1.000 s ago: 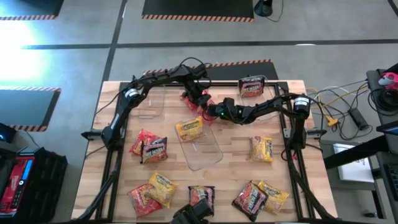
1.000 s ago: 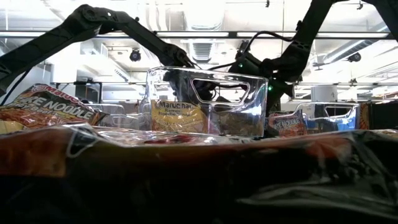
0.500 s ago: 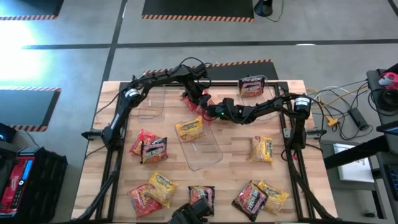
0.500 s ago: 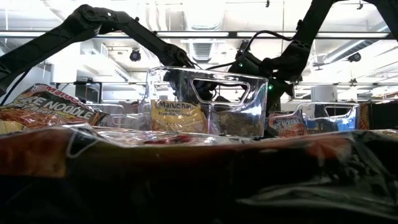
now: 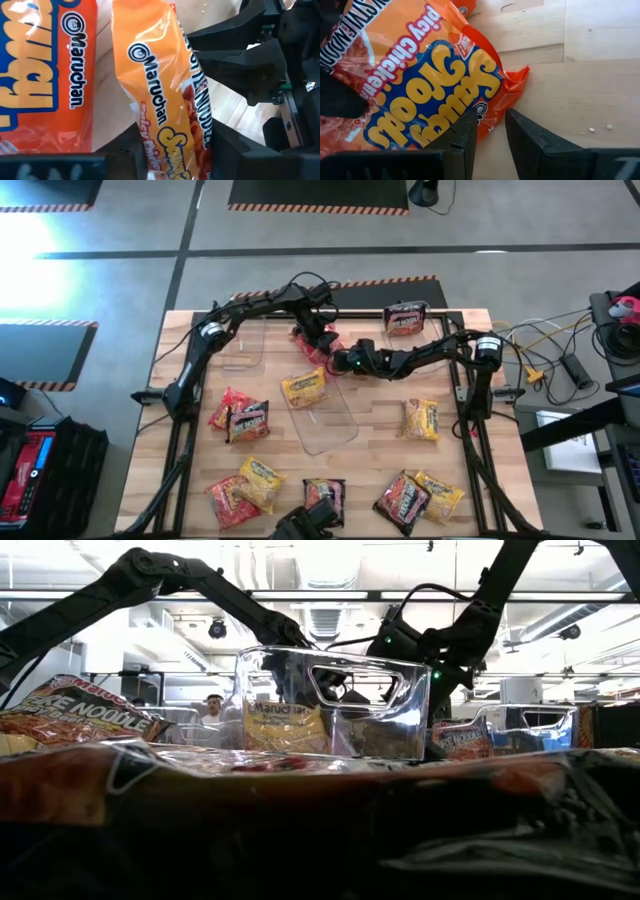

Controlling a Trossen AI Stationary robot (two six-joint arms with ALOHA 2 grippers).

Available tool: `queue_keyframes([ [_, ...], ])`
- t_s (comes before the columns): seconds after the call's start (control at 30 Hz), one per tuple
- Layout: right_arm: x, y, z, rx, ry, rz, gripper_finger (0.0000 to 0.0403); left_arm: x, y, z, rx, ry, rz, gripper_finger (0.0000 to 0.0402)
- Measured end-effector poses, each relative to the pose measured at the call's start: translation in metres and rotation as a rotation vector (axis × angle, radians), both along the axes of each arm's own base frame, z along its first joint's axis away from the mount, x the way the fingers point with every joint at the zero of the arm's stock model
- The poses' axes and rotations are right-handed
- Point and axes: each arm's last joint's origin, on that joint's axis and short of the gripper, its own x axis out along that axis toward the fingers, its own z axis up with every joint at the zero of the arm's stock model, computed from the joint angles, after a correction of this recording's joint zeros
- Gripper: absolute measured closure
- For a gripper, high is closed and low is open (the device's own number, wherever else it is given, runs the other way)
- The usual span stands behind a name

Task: Sort Maruchan noodles
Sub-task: Put the orange noodle pack into the top left transparent bin

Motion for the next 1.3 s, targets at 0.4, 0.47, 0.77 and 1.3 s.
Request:
queue_keyframes([
  [0.4,-0.017,0.005,0.034,-0.007,0.064,0.013,0.031,-0.019,0.017,0.03,0.061,-0.077,0.01,0.029],
  [0.47,-0.019,0.005,0.044,-0.023,0.04,0.014,0.031,-0.022,0.02,0.035,0.074,-0.09,0.016,0.0293],
  [0.77,-0.031,0.009,0.093,-0.12,-0.08,0.063,0.031,-0.03,0.023,0.074,0.213,-0.224,-0.014,0.0293],
  [1.3,-0.078,0.033,0.187,-0.312,-0.345,0.196,0.0309,-0.068,-0.009,0.185,0.443,-0.481,-0.032,0.0293],
])
